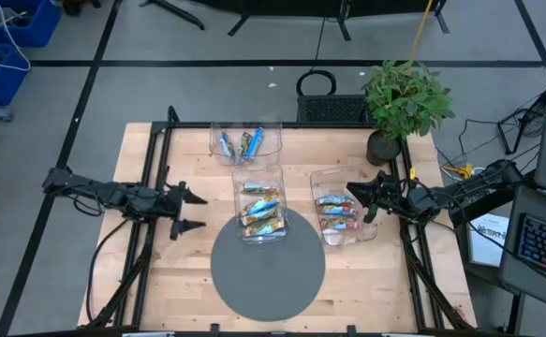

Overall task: Pick and place Granola Bars by type
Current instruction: Return to Home Position

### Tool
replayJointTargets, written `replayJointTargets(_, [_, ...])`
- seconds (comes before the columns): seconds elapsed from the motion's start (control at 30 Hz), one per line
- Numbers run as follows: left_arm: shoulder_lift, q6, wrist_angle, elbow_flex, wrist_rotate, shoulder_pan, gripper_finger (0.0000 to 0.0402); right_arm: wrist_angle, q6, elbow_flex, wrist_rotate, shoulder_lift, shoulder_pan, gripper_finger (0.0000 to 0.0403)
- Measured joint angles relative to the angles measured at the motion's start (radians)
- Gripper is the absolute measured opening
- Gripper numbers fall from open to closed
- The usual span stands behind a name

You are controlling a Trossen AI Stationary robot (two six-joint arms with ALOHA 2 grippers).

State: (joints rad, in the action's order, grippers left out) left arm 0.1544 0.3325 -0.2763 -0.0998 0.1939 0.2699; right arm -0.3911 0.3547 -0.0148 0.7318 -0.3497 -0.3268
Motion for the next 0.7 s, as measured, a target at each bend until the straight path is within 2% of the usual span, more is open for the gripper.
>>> replayJointTargets(0.27, [-0.149,-0.073,0.011,0.002,0.034,0.000,0.0367,0.000,0.000,0.000,0.000,0.000,0.000,0.0045])
replayJointTargets(0.5, [-0.150,-0.086,0.012,0.003,0.149,0.000,0.0374,0.001,0.000,0.000,0.000,0.000,0.000,0.0045])
replayJointTargets(0.7, [-0.150,-0.134,0.012,0.003,0.175,0.000,0.0368,0.000,0.000,0.000,0.000,0.000,0.000,0.0045])
